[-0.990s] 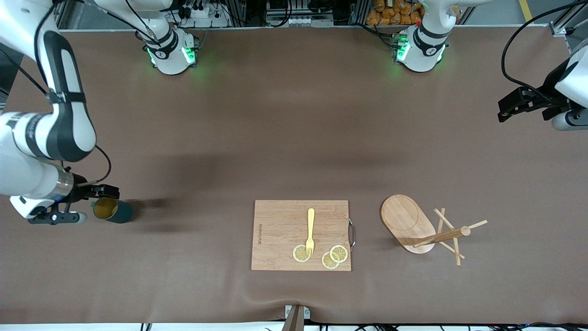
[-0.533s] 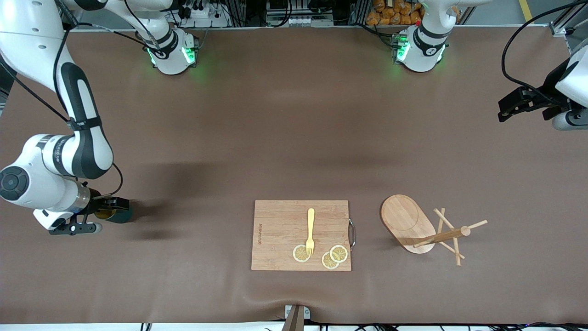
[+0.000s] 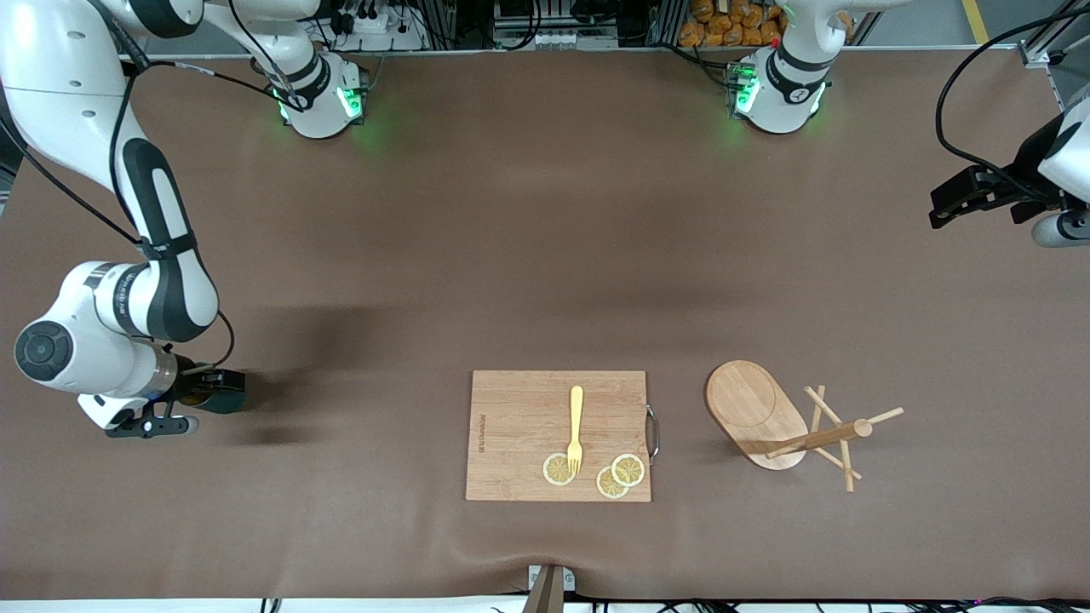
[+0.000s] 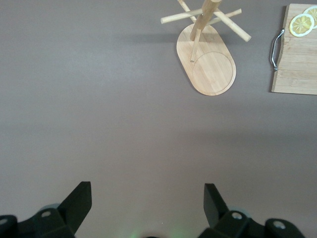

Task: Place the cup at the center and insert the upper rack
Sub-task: 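Close the right gripper around the teal mug's rim, then lift the mug with the right gripper while the left gripper advances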

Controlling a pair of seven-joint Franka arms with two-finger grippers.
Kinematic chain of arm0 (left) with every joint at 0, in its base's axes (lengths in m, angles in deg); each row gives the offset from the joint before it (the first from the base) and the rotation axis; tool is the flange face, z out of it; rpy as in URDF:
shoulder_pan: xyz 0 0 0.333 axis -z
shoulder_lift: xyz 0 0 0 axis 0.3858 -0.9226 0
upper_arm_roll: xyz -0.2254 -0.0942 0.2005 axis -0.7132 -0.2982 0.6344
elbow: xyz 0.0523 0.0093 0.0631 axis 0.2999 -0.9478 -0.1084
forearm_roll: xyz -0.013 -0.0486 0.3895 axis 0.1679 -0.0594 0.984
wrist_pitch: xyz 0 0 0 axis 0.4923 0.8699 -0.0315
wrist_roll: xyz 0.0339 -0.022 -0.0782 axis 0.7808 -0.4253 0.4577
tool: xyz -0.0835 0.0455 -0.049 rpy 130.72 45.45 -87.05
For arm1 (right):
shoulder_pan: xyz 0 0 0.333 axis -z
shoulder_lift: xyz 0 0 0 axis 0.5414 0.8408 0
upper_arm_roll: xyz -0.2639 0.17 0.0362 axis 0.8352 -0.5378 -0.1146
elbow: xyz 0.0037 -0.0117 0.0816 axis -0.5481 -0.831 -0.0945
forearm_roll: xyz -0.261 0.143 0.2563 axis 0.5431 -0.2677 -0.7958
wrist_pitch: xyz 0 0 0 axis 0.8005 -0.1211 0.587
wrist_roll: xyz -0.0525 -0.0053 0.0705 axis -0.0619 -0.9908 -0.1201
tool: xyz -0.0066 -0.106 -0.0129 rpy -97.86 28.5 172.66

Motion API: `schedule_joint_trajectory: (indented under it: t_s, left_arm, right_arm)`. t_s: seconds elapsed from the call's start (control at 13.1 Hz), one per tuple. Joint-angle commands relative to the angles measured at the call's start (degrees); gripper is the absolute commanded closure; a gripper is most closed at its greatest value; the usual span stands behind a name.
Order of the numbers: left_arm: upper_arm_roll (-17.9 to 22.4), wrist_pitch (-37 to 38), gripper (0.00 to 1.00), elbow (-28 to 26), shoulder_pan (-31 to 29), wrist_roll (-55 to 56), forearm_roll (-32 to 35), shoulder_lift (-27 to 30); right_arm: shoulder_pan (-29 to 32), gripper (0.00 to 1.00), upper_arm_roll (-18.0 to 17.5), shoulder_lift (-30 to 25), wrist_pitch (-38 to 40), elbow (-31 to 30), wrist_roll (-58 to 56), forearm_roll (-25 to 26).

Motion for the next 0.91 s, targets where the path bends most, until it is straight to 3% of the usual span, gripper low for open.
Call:
schedule_joint_trajectory:
  t_s: [0.0,0.08,0.15,0.3,0.69,0.84]
  left_arm:
    - [-0.1,-0.1,0.0,0.41,0.38,-0.57,-0.89,0.14]
    - [-0.1,-0.02,0.0,0.41,0.38,-0.05,-0.8,0.14]
    - [-0.19,0.16,0.0,0.06,-0.05,-0.22,-0.97,0.31]
    - [-0.37,0.33,0.0,0.23,-0.14,-0.75,-0.98,0.49]
    - [-2.29,5.25,0.0,0.41,0.47,0.74,-2.81,1.02]
    - [-3.44,11.2,0.0,0.41,0.29,2.76,-5.36,1.54]
  right_arm:
    - [0.94,0.23,-0.61,0.63,0.46,0.4,-2.82,-0.82]
    - [0.94,0.38,-0.61,0.63,0.55,0.32,-3.09,-0.82]
    - [0.85,0.62,-0.61,0.63,1.42,0.32,-3.35,-0.82]
    - [0.67,0.97,-0.61,0.28,4.93,0.75,-2.92,-0.82]
    - [-0.03,1.0,-0.7,-0.25,7.67,2.25,-3.18,-0.9]
    - [-2.21,1.0,-0.79,-0.77,7.67,2.69,-2.83,-1.6]
